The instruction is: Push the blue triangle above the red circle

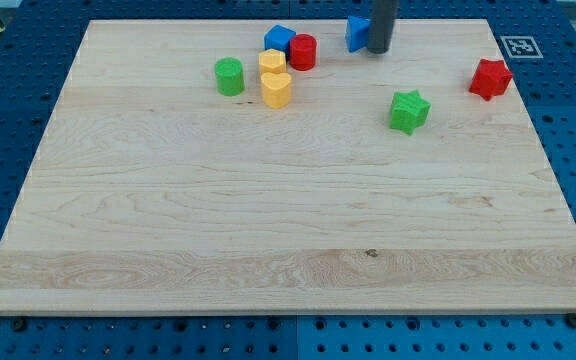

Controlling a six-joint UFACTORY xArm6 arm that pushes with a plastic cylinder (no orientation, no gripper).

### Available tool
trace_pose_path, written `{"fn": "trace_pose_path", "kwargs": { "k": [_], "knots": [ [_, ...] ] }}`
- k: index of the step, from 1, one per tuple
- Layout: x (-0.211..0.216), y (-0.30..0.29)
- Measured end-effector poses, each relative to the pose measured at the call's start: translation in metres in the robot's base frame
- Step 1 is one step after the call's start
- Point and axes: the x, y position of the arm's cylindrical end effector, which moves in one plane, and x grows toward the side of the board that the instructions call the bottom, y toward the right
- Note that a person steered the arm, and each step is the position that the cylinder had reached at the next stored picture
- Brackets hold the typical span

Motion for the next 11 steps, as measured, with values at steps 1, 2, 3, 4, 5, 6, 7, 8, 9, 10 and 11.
{"fn": "trace_pose_path", "kwargs": {
  "k": [1, 2, 3, 4, 5, 6, 7, 8, 9, 10, 11],
  "knots": [
    [-0.018, 0.016],
    [-0.035, 0.014],
    [-0.046, -0.005],
    [-0.046, -0.032],
    [-0.044, -0.059],
    [-0.044, -0.081],
    [-0.044, -0.094],
    [-0.062, -0.08],
    [-0.063, -0.034],
    [-0.061, -0.018],
    [-0.053, -0.015]
  ]
}}
